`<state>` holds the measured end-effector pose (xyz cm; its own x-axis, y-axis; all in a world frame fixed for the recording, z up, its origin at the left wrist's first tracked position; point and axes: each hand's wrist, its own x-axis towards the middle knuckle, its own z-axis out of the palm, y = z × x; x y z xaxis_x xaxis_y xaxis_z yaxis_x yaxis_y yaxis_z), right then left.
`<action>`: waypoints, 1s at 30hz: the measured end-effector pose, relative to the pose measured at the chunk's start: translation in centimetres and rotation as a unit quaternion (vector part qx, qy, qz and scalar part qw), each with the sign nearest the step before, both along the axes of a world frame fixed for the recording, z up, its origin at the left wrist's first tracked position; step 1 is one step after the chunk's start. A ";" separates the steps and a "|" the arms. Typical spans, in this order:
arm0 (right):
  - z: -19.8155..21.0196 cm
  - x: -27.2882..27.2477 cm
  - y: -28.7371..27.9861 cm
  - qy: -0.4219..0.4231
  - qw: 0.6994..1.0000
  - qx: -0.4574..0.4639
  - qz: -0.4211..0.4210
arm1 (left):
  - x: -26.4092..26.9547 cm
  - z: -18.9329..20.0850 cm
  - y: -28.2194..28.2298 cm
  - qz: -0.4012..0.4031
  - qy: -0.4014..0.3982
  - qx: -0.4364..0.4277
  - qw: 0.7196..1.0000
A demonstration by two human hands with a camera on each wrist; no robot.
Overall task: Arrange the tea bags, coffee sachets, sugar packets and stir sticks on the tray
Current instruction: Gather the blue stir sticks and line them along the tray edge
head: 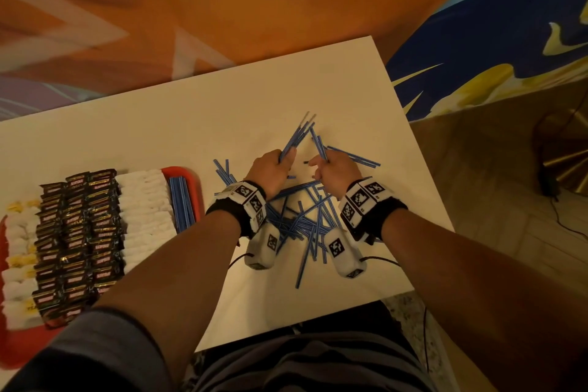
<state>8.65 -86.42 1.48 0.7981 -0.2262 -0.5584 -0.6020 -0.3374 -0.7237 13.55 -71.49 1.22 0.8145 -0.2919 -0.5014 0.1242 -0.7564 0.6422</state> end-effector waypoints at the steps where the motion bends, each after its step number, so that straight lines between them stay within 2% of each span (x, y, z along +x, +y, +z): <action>1: 0.0 0.0 0.1 -0.002 1.000 -0.004 0.002 | -0.1 0.3 -0.1 0.035 0.022 -0.032 0.999; 4: 0.1 0.0 0.8 0.004 1.000 -0.018 0.012 | -0.2 1.3 -0.6 0.148 0.130 -0.128 0.972; 6: 0.4 0.3 1.2 0.005 1.000 0.009 -0.013 | -0.2 2.0 -0.8 0.185 0.186 -0.162 0.951; 9: 1.4 1.0 1.7 0.038 0.990 0.117 -0.073 | 0.0 2.9 -0.7 0.218 0.245 -0.198 0.924; 11: 2.3 1.3 2.0 0.075 0.963 0.213 -0.150 | 0.2 3.1 -0.5 0.226 0.286 -0.227 0.903; 13: 2.7 1.3 2.0 0.083 0.944 0.257 -0.188 | 0.3 3.3 -0.2 0.234 0.322 -0.258 0.880; 15: 2.5 1.4 2.1 0.068 0.950 0.254 -0.167 | 0.4 3.4 0.3 0.241 0.359 -0.292 0.853; 18: 1.7 1.5 2.1 0.036 0.973 0.189 -0.131 | 0.5 3.5 0.9 0.241 0.407 -0.351 0.808; 21: 1.1 1.4 2.1 0.021 0.984 0.136 -0.109 | 0.3 3.7 1.2 0.237 0.419 -0.392 0.784; 25: 1.9 1.6 2.2 0.057 0.969 0.186 -0.151 | -0.1 4.1 1.3 0.222 0.409 -0.409 0.785; 28: 3.2 1.5 2.5 0.081 0.946 0.254 -0.187 | -0.5 4.5 1.0 0.216 0.388 -0.355 0.823; 30: 3.8 1.5 2.8 0.068 0.946 0.261 -0.180 | -1.0 4.8 0.5 0.222 0.364 -0.299 0.854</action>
